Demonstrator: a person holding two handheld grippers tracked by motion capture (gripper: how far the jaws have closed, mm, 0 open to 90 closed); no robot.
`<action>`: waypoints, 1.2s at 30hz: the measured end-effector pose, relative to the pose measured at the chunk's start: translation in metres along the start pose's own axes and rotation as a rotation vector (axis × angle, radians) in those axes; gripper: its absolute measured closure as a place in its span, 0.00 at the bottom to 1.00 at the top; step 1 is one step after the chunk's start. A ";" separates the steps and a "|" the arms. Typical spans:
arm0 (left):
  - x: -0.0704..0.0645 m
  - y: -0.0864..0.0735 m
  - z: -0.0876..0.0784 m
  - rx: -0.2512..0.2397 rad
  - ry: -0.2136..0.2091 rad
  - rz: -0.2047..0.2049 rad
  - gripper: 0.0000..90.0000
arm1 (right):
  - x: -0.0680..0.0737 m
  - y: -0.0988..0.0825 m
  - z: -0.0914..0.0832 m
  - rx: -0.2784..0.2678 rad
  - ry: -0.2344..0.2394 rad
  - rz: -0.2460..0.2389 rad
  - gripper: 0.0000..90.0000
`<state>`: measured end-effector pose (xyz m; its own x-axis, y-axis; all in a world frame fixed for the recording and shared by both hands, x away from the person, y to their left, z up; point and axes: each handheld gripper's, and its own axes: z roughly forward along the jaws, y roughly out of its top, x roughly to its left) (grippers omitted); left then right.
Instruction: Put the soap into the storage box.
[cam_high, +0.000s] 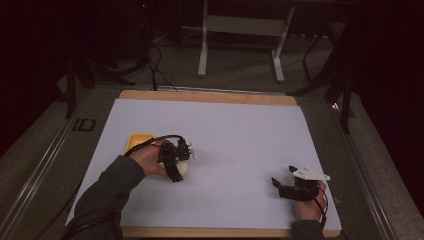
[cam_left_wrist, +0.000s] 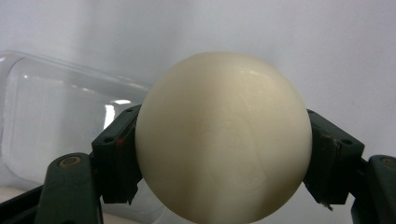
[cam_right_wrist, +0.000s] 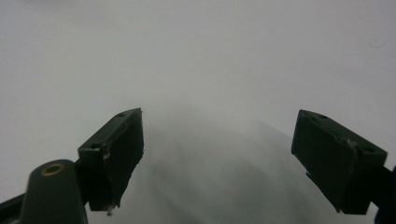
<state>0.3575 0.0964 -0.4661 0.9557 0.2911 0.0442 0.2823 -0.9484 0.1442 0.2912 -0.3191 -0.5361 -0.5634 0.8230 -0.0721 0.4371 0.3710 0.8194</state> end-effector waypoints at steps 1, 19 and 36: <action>0.001 -0.001 0.000 -0.002 0.004 -0.004 0.28 | 0.000 0.000 0.000 0.000 0.000 0.000 0.19; 0.018 -0.012 -0.010 -0.010 0.011 -0.070 0.28 | 0.000 0.000 0.000 0.000 0.000 0.000 0.19; 0.030 -0.018 -0.017 -0.017 0.030 -0.119 0.28 | 0.000 0.000 0.000 0.000 0.000 -0.002 0.19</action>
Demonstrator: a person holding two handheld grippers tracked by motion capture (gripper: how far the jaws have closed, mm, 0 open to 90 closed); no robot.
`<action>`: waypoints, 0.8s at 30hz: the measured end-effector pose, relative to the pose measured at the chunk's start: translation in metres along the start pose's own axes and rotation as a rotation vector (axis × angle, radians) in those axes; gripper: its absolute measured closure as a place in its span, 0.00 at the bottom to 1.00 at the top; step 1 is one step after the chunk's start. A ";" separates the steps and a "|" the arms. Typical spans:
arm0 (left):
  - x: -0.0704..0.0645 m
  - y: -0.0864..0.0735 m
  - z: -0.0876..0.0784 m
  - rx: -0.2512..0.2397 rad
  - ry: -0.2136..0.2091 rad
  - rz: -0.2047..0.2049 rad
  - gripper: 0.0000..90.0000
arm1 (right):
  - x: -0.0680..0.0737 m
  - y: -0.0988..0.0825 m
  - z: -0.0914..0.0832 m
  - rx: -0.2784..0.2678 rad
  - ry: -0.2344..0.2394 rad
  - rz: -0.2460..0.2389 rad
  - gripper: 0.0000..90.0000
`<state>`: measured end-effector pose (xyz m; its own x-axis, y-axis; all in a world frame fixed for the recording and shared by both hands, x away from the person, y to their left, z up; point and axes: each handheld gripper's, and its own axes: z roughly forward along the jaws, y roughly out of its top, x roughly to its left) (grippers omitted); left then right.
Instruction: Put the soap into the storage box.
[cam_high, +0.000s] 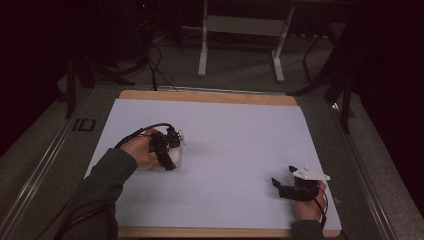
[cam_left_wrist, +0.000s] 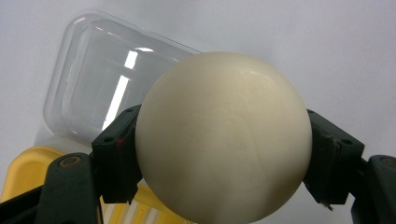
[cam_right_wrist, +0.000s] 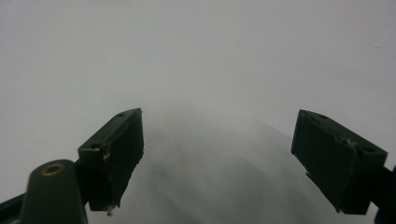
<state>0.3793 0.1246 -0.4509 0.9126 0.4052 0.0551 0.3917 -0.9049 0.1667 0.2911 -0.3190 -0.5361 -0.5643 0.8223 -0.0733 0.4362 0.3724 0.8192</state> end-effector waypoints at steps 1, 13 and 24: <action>0.000 0.000 0.000 0.000 0.000 0.000 0.28 | 0.000 0.000 0.000 0.000 0.000 0.000 0.19; 0.010 -0.004 -0.005 0.001 -0.007 -0.034 0.28 | 0.000 0.000 0.000 0.001 0.000 -0.002 0.19; 0.017 -0.010 -0.008 -0.006 -0.001 -0.064 0.28 | 0.000 0.000 0.000 0.000 0.000 -0.002 0.19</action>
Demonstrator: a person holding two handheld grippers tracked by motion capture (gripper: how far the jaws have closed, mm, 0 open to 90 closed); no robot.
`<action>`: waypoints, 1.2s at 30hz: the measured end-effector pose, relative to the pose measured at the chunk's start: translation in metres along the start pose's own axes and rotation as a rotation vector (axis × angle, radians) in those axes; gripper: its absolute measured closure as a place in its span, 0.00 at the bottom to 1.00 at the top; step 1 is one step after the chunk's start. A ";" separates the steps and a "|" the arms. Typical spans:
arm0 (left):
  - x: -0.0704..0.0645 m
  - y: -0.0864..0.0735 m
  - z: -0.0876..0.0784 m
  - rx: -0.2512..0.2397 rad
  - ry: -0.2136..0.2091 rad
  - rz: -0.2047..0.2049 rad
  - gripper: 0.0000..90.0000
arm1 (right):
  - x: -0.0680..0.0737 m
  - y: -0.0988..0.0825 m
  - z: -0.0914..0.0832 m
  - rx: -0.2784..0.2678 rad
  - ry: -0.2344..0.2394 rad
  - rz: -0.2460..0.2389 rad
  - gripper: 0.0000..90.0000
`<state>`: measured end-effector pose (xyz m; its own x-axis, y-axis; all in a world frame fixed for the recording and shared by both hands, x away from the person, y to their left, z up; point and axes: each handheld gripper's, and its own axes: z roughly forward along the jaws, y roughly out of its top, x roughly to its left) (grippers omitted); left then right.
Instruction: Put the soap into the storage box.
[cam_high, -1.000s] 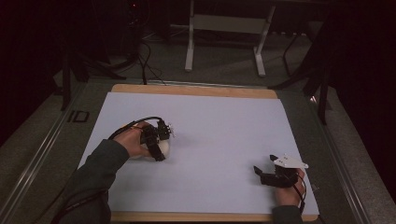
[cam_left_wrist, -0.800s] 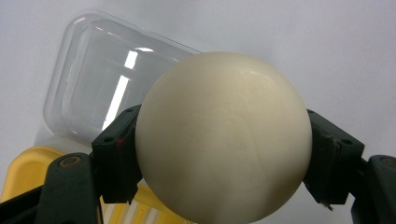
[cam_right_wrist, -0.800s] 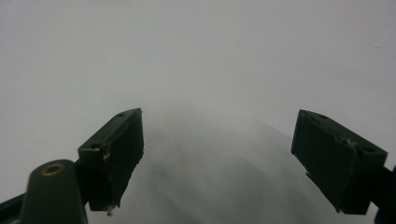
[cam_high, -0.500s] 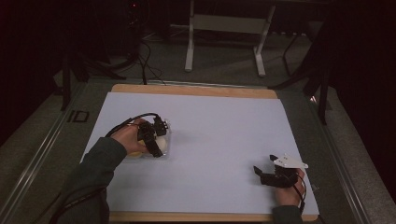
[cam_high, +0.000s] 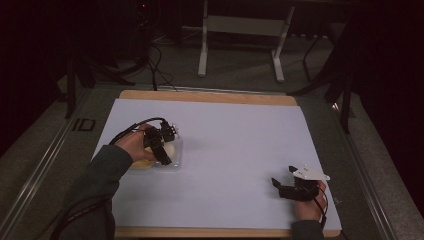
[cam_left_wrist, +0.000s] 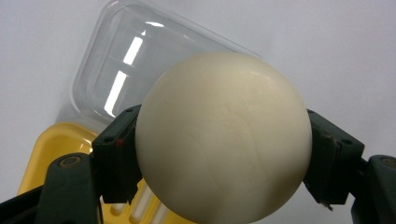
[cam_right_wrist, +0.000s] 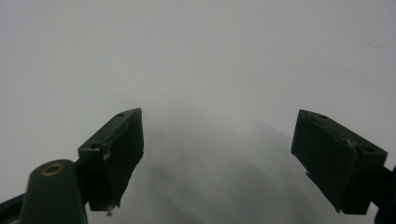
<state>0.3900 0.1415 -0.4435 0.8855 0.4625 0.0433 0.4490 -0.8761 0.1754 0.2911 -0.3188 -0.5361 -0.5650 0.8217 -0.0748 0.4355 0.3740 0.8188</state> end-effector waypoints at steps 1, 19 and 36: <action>0.001 0.000 0.000 -0.002 0.001 -0.003 0.28 | 0.000 0.000 0.000 0.000 0.000 0.001 0.19; 0.014 -0.008 -0.006 -0.006 0.018 -0.059 0.28 | 0.000 0.000 0.000 -0.001 0.002 0.000 0.19; 0.028 -0.021 -0.010 -0.026 0.026 -0.128 0.28 | 0.000 0.000 0.000 -0.002 0.000 -0.001 0.19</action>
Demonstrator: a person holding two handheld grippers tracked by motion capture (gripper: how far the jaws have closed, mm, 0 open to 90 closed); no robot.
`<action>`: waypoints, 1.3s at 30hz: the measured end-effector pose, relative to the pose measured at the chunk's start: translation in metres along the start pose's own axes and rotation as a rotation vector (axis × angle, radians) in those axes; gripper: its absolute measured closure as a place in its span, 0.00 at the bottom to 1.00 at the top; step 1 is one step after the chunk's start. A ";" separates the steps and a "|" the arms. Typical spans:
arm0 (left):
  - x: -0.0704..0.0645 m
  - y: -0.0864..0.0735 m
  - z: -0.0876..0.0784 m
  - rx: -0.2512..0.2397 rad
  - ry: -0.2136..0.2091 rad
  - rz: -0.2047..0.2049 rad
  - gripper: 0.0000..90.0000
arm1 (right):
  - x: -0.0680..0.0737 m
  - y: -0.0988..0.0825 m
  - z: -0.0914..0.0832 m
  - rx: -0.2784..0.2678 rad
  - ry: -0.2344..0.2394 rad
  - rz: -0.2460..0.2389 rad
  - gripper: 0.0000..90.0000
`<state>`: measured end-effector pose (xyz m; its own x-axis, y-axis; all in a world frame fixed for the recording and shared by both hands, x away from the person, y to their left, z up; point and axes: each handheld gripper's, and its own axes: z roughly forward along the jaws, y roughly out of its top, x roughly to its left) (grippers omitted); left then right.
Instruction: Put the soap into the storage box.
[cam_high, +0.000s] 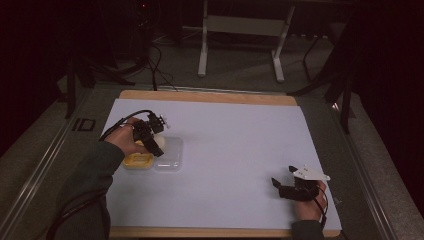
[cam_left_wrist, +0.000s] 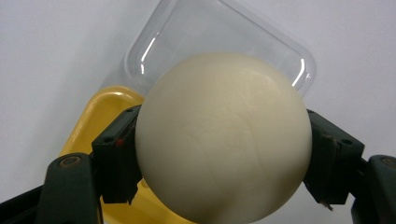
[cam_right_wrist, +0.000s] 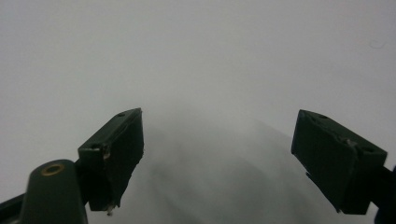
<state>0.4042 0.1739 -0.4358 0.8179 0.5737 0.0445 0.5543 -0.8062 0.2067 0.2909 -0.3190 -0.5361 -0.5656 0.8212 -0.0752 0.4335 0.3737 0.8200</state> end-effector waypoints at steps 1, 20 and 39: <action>0.001 -0.001 0.000 0.001 0.000 -0.004 0.28 | 0.000 0.000 0.000 0.000 0.000 0.000 0.19; 0.013 -0.010 0.006 0.011 0.006 -0.077 0.28 | 0.000 0.000 0.000 0.001 0.000 -0.001 0.19; 0.023 -0.021 0.013 0.028 -0.014 -0.132 0.28 | 0.000 0.000 0.000 0.001 0.000 -0.002 0.19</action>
<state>0.4137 0.2022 -0.4518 0.7395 0.6731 0.0046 0.6613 -0.7277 0.1820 0.2908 -0.3187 -0.5361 -0.5665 0.8205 -0.0769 0.4333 0.3759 0.8191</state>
